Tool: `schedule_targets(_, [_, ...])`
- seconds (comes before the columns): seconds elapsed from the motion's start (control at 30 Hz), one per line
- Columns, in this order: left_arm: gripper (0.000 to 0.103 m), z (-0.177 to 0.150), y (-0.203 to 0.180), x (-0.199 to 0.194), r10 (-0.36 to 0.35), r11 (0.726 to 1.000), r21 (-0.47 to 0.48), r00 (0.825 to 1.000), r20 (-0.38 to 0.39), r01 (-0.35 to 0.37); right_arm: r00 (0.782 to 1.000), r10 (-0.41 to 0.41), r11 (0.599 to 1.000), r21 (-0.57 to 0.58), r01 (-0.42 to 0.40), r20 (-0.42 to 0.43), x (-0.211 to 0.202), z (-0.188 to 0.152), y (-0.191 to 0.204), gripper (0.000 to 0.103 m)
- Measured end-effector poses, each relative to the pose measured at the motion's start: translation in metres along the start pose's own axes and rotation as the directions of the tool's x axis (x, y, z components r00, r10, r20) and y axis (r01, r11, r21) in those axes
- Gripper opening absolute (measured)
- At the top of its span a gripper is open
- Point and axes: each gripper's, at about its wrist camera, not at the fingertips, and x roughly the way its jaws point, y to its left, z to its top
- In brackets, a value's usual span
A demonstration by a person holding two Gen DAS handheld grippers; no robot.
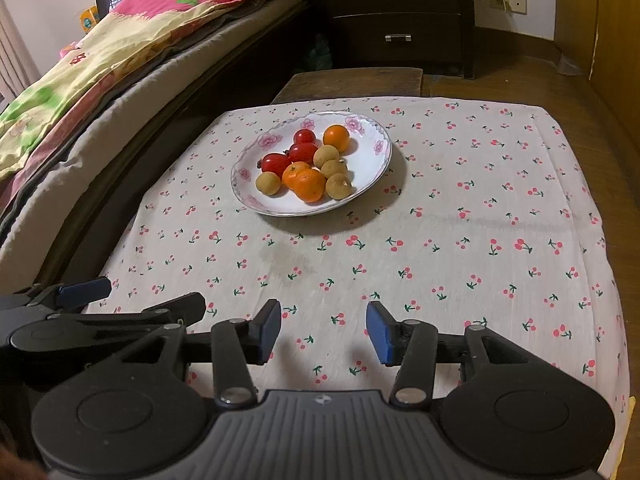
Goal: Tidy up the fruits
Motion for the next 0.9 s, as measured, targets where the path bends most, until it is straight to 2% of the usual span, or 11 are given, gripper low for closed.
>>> schedule_targets(0.9, [0.103,-0.011,0.001,-0.008,0.001,1.000,0.003,1.000,-0.010,-0.001,1.000,-0.014,1.000,0.004,0.015,-0.026,-0.001,-0.014,0.002,0.048])
